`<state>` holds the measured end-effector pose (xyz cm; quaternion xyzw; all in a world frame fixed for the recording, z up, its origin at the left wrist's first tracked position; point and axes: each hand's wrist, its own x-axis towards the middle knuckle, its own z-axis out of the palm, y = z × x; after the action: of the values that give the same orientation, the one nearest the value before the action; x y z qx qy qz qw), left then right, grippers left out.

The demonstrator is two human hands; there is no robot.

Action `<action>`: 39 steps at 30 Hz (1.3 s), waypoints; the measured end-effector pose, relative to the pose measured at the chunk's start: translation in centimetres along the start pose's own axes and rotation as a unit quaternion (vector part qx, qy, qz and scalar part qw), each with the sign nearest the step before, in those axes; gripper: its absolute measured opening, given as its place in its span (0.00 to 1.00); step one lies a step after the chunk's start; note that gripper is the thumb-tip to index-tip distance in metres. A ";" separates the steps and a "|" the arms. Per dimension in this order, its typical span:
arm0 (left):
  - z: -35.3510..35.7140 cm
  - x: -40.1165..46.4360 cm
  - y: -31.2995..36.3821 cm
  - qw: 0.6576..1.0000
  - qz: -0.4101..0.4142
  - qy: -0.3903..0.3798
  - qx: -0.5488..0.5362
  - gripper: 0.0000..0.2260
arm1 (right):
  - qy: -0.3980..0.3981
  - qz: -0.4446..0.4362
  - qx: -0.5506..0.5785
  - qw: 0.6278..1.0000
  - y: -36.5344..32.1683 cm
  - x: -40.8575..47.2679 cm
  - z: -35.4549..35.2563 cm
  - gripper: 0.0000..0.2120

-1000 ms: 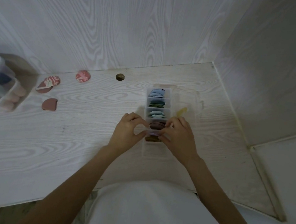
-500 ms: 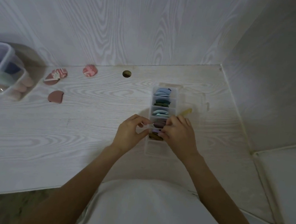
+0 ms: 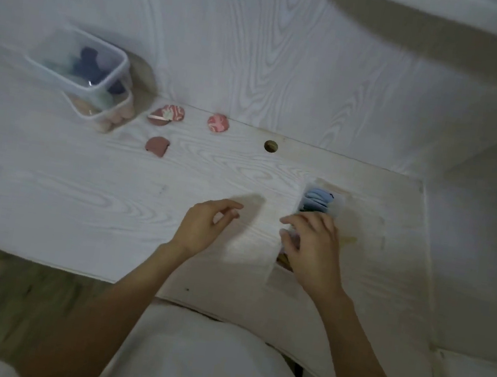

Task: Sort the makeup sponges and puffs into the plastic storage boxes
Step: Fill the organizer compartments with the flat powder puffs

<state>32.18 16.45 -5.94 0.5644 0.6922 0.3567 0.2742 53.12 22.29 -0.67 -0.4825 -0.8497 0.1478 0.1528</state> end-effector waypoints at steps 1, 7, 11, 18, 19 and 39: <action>-1.5 0.1 -1.0 1.000 -0.016 0.020 0.004 0.09 | -0.020 -0.011 0.007 1.000 -1.0 1.1 0.2 0.09; -10.9 2.7 -9.0 0.982 -0.141 0.098 0.079 0.10 | -0.175 -0.057 0.029 0.982 -6.0 9.5 4.6 0.14; -14.9 7.6 -12.3 0.980 -0.121 0.056 0.149 0.15 | -0.230 -0.024 0.037 0.972 -8.3 16.0 8.2 0.19; -15.0 16.5 -13.9 0.960 -0.023 -0.043 0.277 0.21 | -0.170 0.002 0.002 0.985 -11.2 25.0 13.8 0.27; -14.6 17.5 -14.2 0.955 -0.023 -0.039 0.292 0.20 | -0.159 0.017 0.000 0.987 -11.2 25.8 14.7 0.28; -13.2 12.9 -12.6 0.983 0.130 0.048 0.118 0.07 | -0.039 0.095 0.186 0.977 -10.5 9.9 12.0 0.11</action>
<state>11.73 25.30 -7.91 0.6605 0.6621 0.3318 0.1235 35.34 24.44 -6.30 -0.5181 -0.7629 0.3356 0.1920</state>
